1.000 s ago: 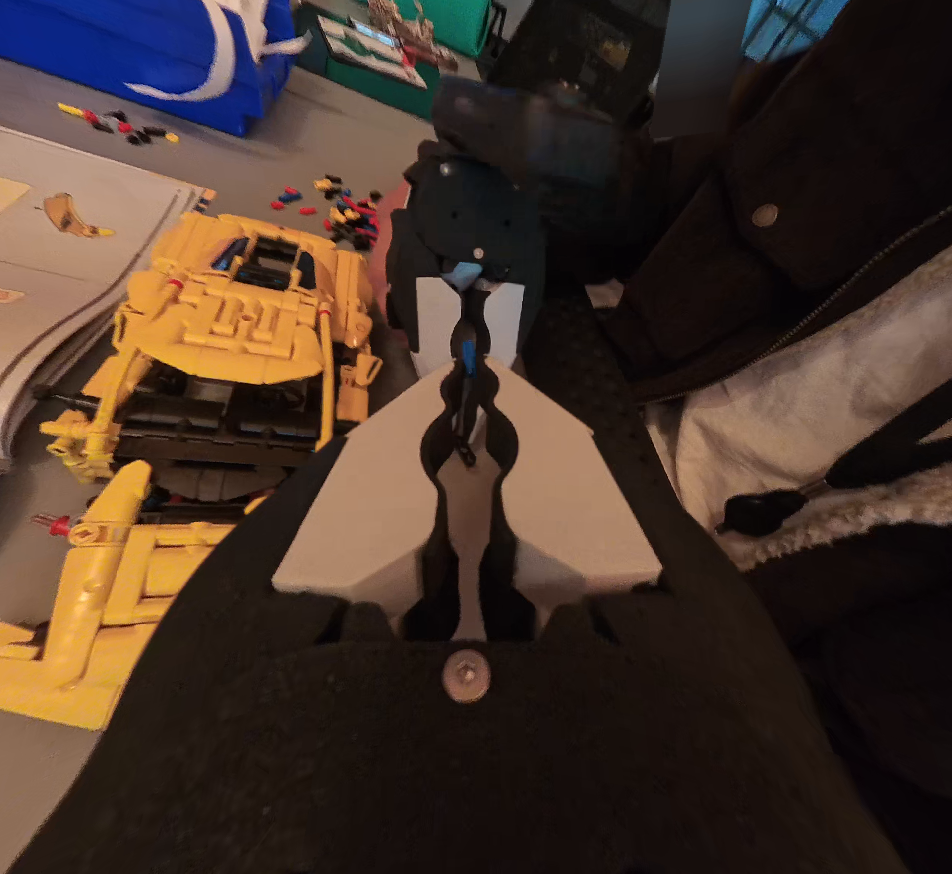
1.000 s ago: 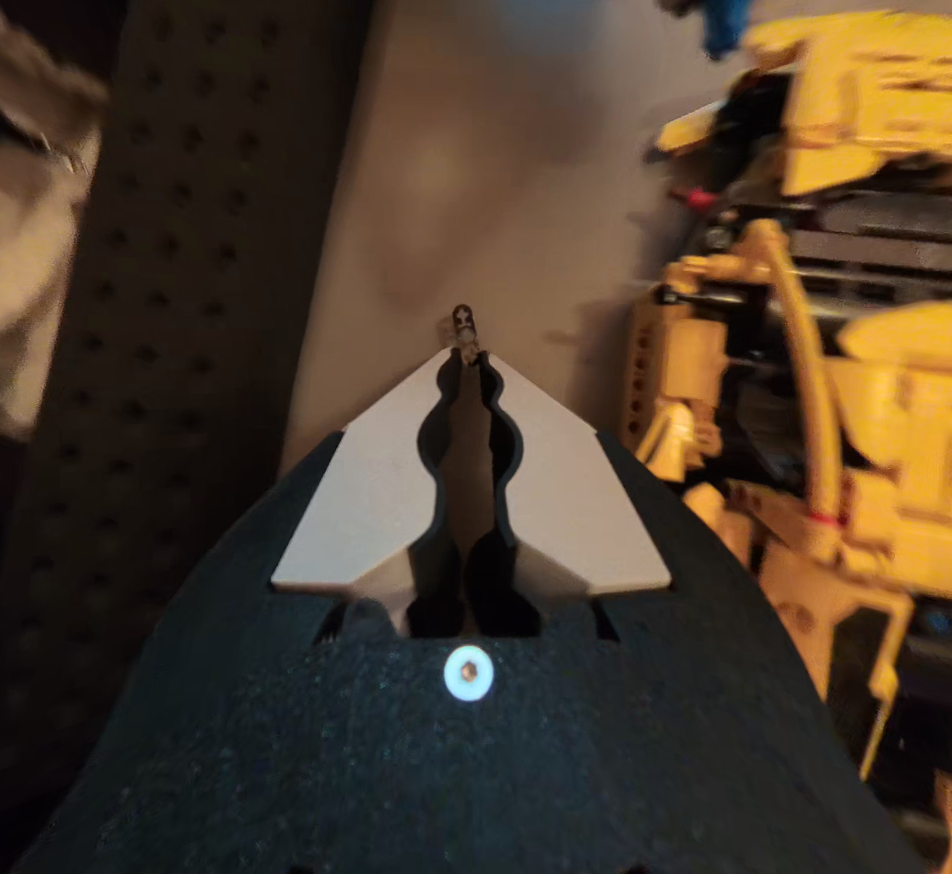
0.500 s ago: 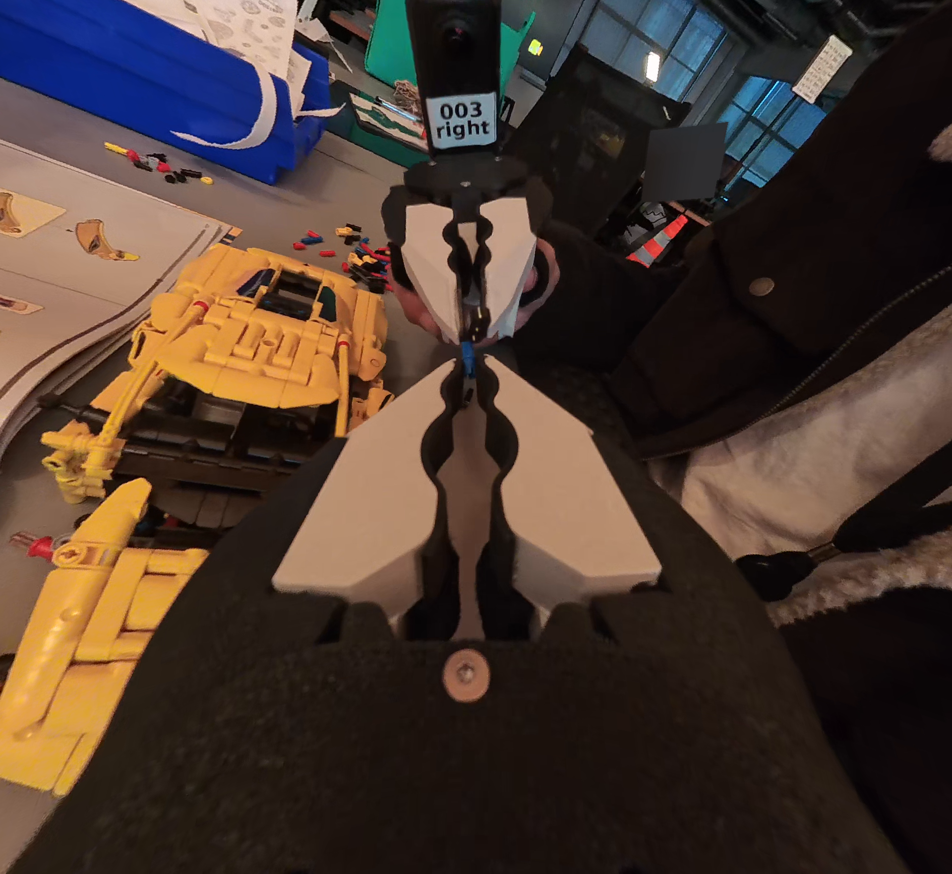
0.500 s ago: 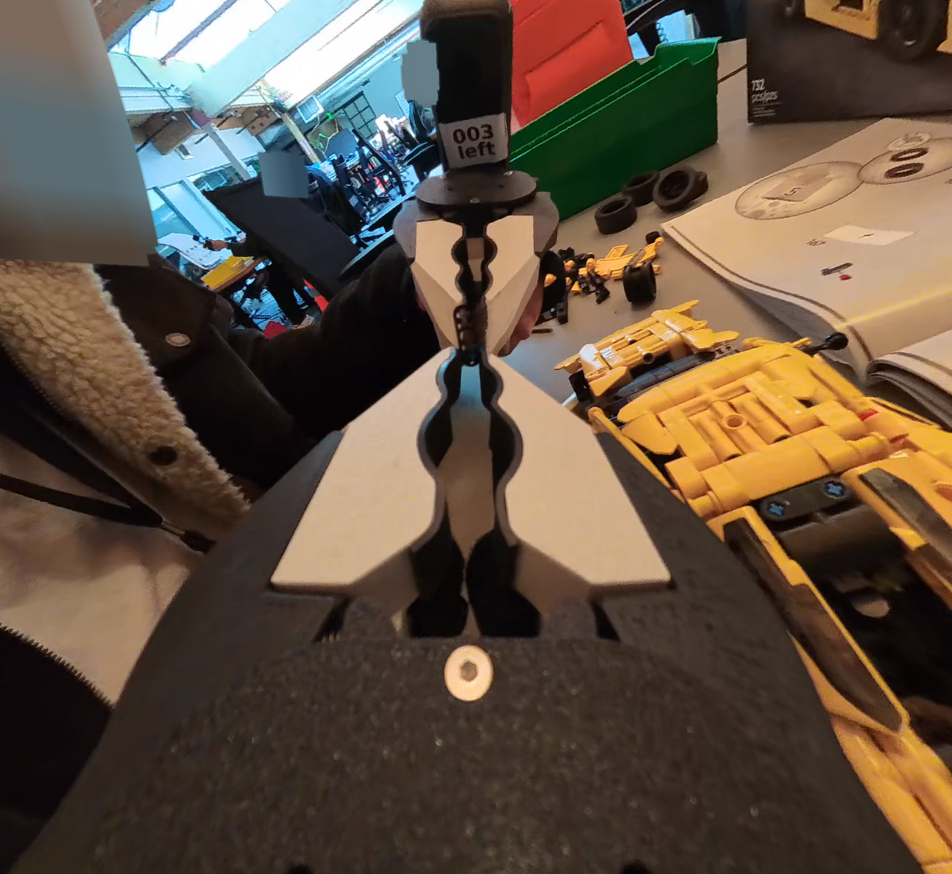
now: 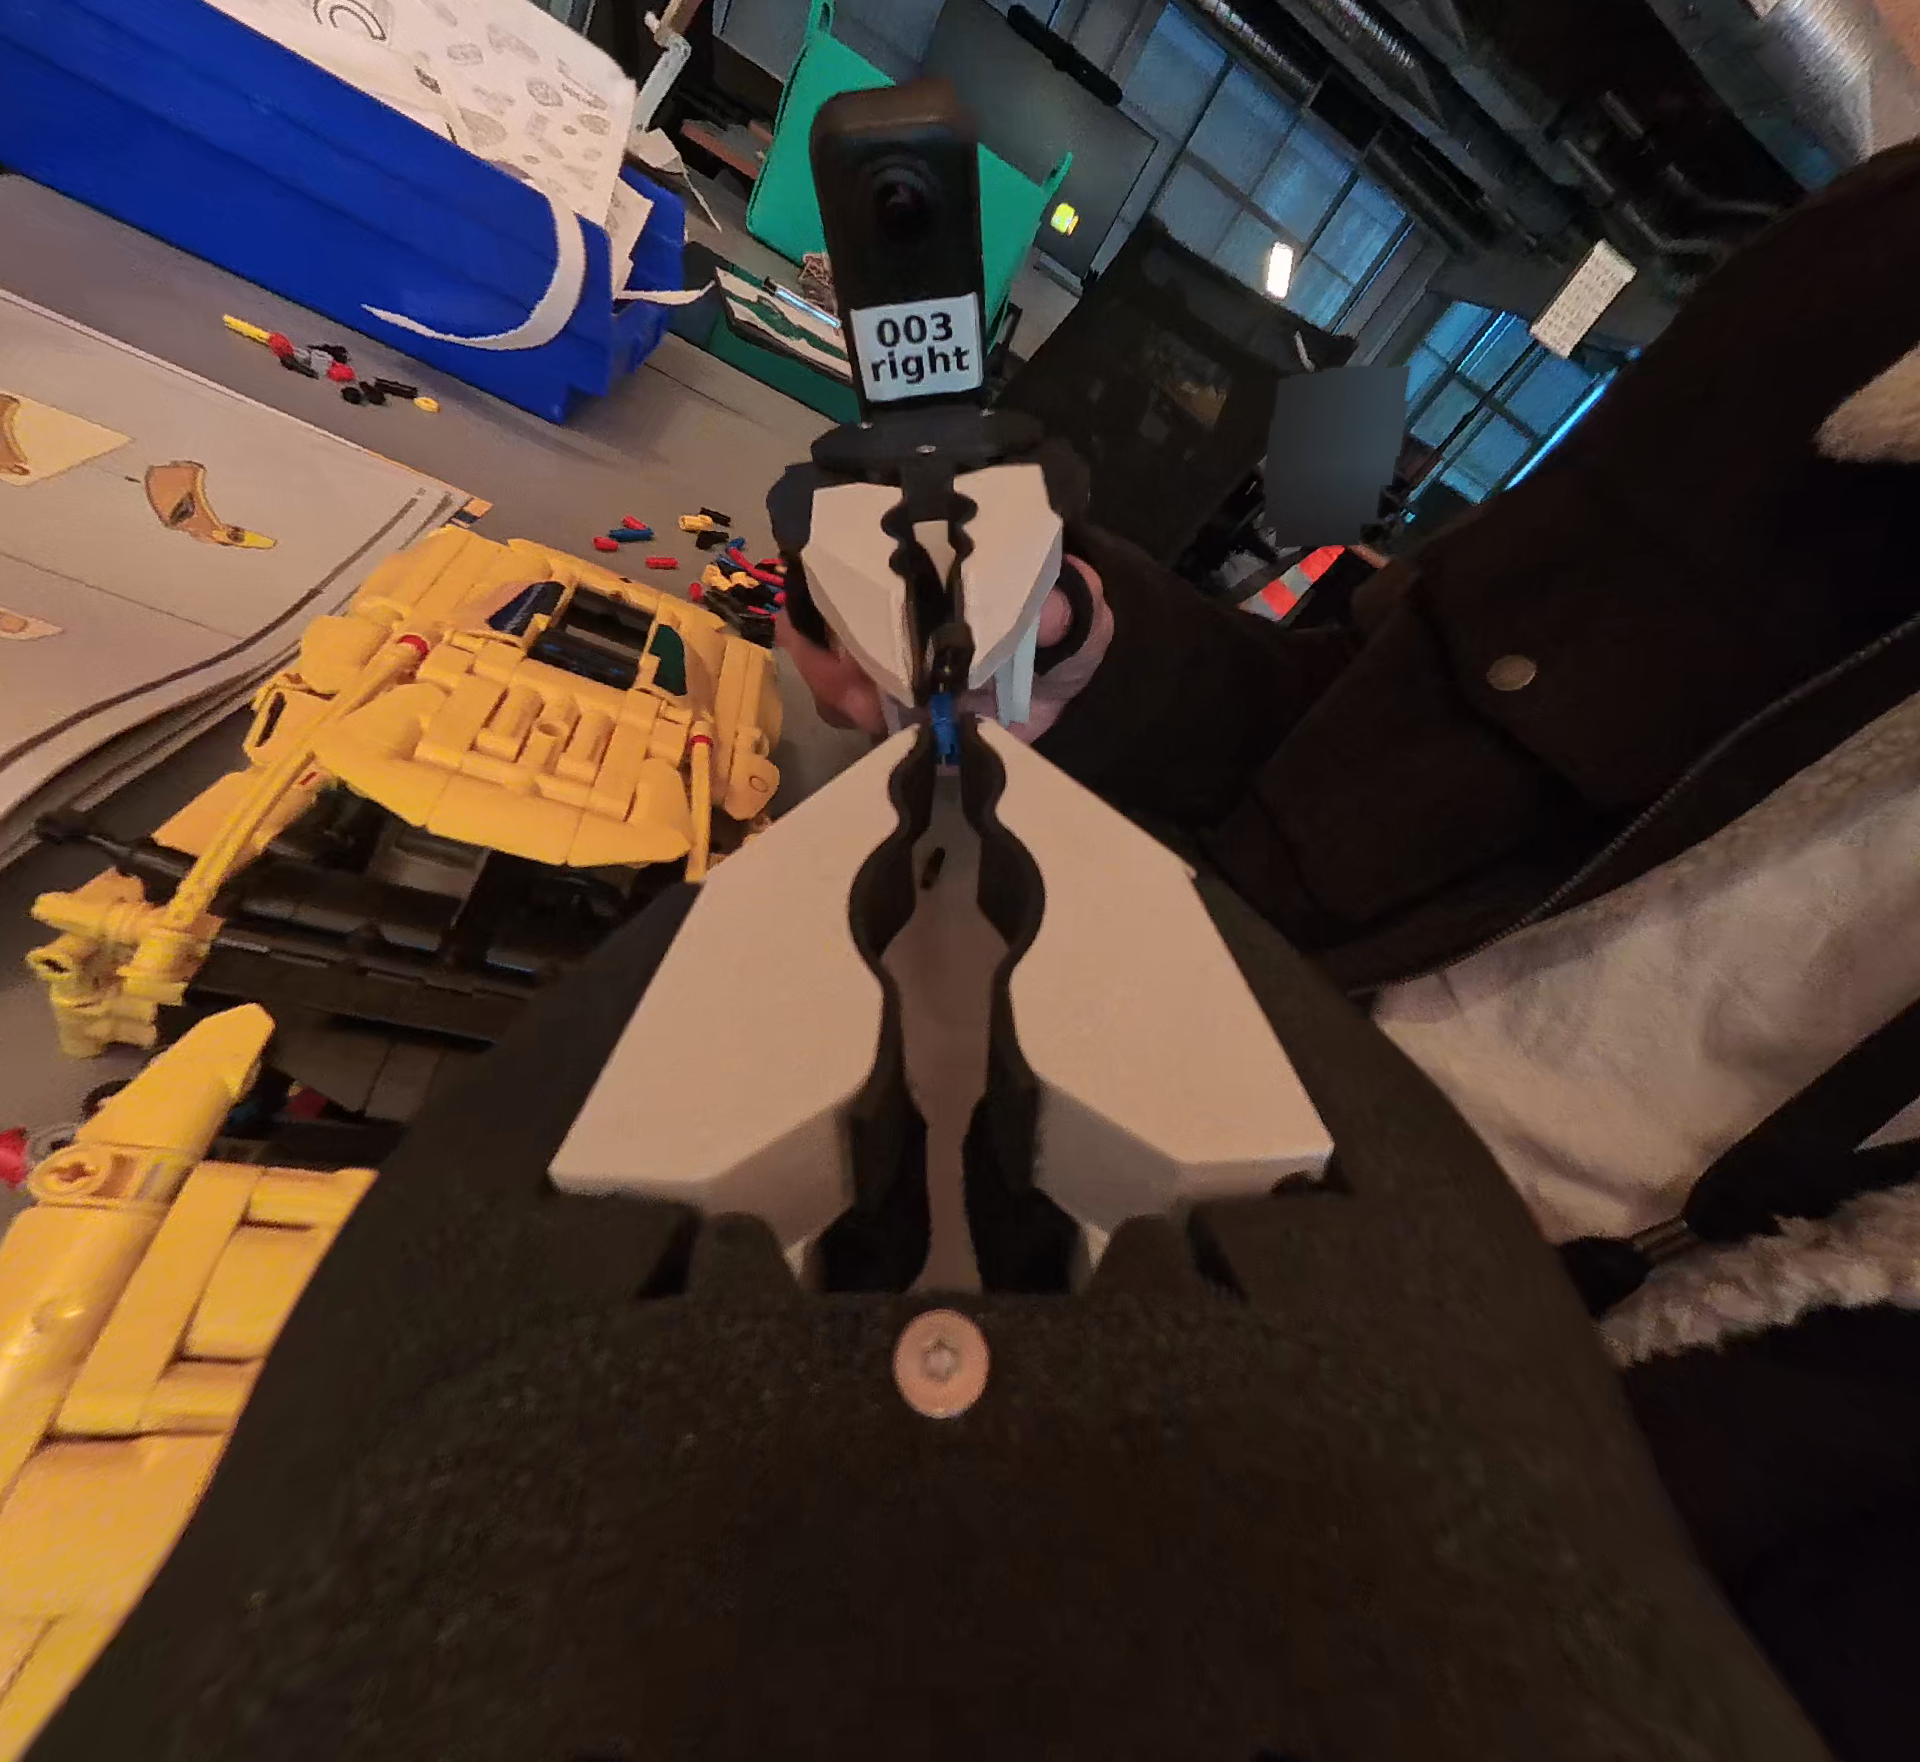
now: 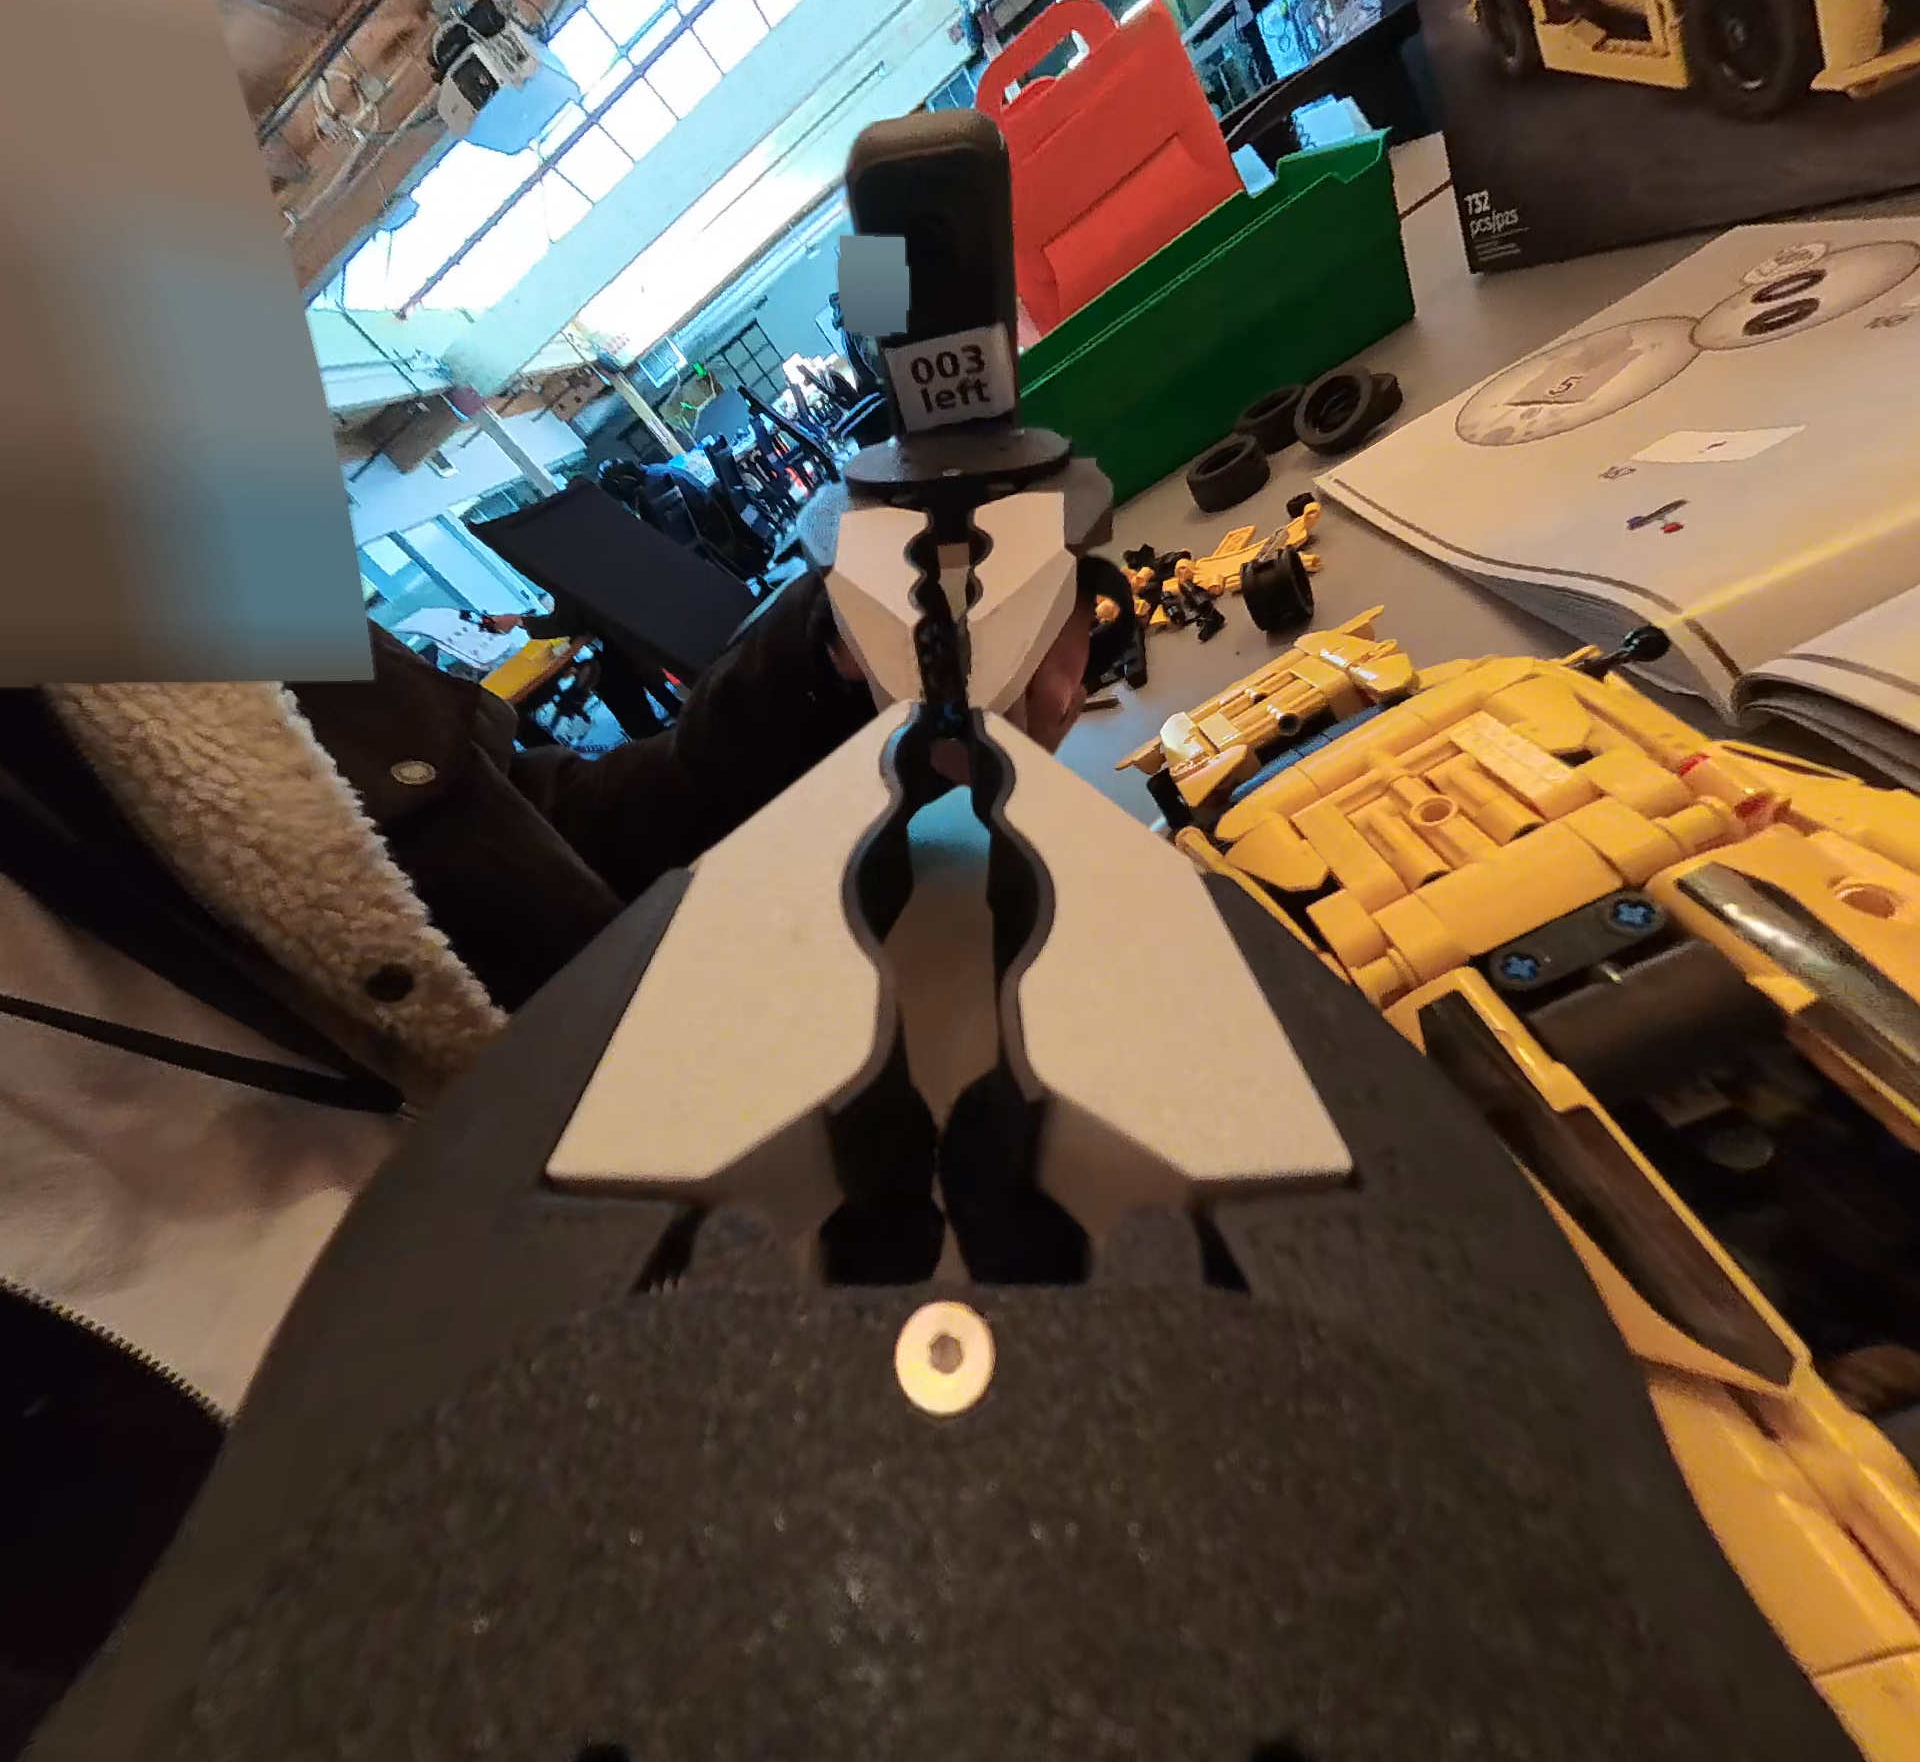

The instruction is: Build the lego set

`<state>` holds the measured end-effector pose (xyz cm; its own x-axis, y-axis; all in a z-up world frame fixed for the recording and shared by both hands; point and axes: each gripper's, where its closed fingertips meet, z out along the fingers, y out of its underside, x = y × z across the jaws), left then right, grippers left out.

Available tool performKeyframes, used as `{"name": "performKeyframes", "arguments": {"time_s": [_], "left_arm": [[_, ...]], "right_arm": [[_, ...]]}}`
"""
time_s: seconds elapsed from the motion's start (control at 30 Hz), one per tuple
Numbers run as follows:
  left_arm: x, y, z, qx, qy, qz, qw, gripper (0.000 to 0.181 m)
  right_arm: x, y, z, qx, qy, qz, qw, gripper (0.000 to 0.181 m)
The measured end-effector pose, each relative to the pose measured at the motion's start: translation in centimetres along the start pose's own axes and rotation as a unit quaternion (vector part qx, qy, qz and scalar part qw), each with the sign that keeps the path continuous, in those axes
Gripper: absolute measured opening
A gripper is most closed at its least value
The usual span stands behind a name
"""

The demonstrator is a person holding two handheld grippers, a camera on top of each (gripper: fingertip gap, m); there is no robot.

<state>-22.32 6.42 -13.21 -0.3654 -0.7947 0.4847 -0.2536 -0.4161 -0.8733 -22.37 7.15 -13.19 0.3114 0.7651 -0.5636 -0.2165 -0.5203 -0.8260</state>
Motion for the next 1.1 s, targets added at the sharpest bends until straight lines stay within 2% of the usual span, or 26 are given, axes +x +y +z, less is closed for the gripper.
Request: {"name": "performKeyframes", "arguments": {"time_s": [0.13,0.47,0.77,1.1], "left_arm": [[-0.2,-0.8,0.9,0.046,0.016,-0.047,0.998,0.003],[-1.7,-1.2,1.5,0.081,-0.032,-0.066,0.994,0.003],[-2.9,-1.2,1.7,0.091,-0.085,-0.057,0.990,0.003],[-3.4,-0.7,1.7,0.056,-0.124,-0.019,0.991,0.004]], "right_arm": [[0.2,-0.7,-0.9,0.025,-0.007,0.017,1.000,0.005],[1.6,-1.2,-1.5,0.044,0.036,0.009,0.998,0.006],[2.8,-1.2,-1.7,0.061,0.060,0.033,0.996,0.005],[3.3,-0.7,-1.8,0.041,0.067,0.034,0.996,0.005]]}}
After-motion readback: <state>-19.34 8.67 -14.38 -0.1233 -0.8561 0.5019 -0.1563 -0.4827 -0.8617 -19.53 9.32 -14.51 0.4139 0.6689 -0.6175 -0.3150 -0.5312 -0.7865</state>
